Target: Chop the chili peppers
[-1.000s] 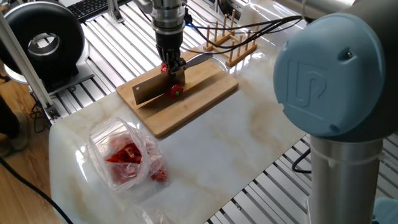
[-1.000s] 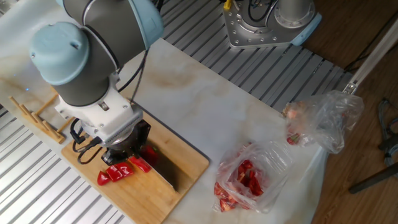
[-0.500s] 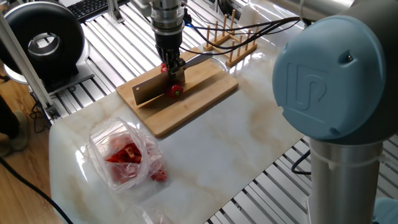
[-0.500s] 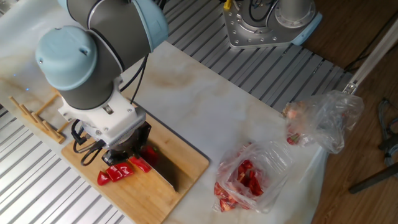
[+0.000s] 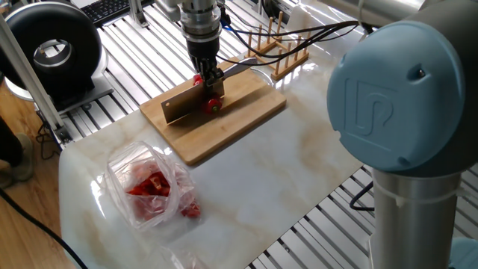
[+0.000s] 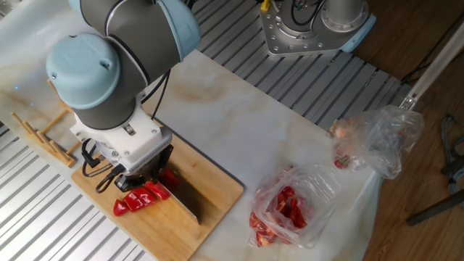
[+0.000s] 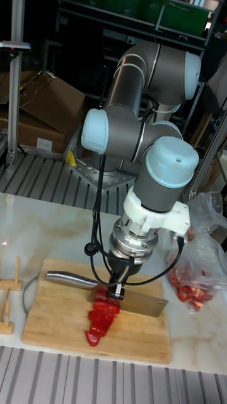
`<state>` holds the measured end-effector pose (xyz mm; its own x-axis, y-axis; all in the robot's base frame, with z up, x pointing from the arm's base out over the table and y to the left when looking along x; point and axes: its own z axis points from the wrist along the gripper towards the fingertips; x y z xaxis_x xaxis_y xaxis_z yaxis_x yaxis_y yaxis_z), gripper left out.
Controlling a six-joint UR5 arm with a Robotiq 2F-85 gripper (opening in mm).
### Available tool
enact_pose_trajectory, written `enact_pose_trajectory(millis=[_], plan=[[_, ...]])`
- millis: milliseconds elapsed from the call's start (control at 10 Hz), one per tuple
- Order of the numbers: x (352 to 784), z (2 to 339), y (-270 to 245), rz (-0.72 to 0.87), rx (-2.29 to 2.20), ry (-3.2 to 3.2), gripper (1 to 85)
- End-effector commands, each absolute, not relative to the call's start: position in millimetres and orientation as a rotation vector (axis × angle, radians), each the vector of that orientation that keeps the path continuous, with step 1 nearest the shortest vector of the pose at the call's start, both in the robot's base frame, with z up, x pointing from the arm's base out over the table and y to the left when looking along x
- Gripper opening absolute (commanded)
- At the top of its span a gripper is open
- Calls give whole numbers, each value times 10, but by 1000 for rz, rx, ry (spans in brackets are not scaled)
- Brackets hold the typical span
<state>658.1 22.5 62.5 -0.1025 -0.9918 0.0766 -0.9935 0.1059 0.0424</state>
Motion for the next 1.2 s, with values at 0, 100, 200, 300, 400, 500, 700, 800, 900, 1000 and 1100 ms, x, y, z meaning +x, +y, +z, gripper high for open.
enact_pose_trajectory(millis=[0, 100, 200, 300, 400, 500, 700, 800, 900, 1000, 1100], plan=[[6564, 604, 212, 20, 2045, -2283, 13], [6557, 624, 189, 25, 2043, -2271, 13], [6559, 660, 119, 49, 2040, -2248, 13], [6561, 693, 68, 68, 2034, -2232, 13], [6554, 681, 76, 75, 2024, -2236, 13], [6560, 640, 105, 66, 2026, -2250, 13], [6554, 622, 88, 45, 2048, -2253, 13], [6552, 628, 129, 26, 2055, -2262, 13], [6554, 650, 170, 9, 2057, -2274, 13], [6560, 689, 226, -15, 2062, -2289, 13], [6565, 724, 295, -45, 2067, -2305, 13]])
